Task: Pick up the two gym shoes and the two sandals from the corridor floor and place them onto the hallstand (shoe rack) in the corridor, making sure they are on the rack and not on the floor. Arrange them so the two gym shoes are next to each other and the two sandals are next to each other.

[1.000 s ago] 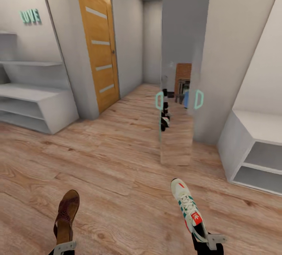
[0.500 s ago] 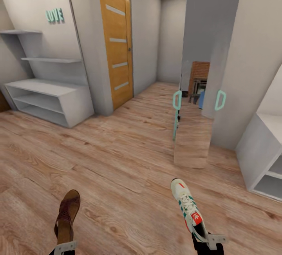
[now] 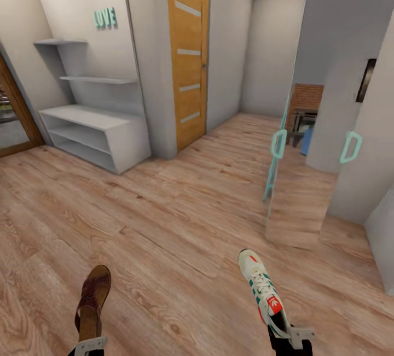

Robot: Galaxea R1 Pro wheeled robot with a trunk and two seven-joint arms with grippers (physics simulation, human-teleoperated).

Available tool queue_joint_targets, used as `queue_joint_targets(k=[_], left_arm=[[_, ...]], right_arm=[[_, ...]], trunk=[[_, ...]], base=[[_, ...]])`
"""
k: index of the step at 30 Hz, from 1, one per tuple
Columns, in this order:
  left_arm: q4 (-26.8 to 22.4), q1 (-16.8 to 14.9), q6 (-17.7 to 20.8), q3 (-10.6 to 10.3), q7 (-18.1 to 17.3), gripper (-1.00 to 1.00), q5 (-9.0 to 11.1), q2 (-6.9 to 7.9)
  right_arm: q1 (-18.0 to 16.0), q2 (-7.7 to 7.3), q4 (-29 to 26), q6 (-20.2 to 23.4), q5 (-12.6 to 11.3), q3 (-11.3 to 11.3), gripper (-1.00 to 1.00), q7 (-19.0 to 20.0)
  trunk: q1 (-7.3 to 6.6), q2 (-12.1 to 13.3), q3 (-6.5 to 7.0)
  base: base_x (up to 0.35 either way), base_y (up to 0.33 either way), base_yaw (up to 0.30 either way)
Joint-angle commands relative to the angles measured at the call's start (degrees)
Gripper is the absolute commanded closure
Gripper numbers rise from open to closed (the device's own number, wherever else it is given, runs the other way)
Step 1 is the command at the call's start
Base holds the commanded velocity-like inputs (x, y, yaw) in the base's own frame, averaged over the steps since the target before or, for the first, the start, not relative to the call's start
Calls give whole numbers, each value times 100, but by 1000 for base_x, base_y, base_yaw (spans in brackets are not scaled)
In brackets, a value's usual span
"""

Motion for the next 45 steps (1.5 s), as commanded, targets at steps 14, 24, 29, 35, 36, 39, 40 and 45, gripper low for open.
queue_joint_targets(k=[14, 24, 29, 35, 36, 39, 40, 45], left_arm=[[7, -6, -16, 58, -41, 100, -16, -1], [7, -6, -14, 60, -46, 100, -20, -1], [7, -6, -14, 58, -50, 100, -23, -1], [8, -6, -14, 58, -42, 100, -16, -7], [9, -6, -14, 58, -41, 100, -16, -8], [7, -6, -16, 58, -41, 100, -16, -6], [7, -6, -15, 58, -41, 100, -16, -5], [7, -6, -15, 65, -41, 100, -16, -4]], right_arm=[[-2, -1, 1, -19, 29, -50, 100, 38], [-2, 0, 1, -19, 31, -50, 100, 39], [-2, 1, 1, -19, 29, -50, 100, 41], [-2, 1, 3, -19, 30, -50, 100, 41], [-2, 1, 4, -19, 31, -50, 100, 41], [-2, 0, 8, -19, 35, -50, 100, 41], [-2, 0, 8, -19, 36, -50, 100, 41], [-2, -2, 10, -19, 37, -50, 100, 41]], trunk=[[2, -2, -92], [2, -2, -162], [2, -2, -198], [2, -2, -241], [2, -2, -248], [2, -2, -269], [2, -2, -276], [2, -2, -312]], base=[[271, 189, 211], [234, 239, 184], [263, 222, 180], [283, 197, 180], [284, 194, 180], [284, 193, 180], [284, 193, 180], [284, 193, 180]])
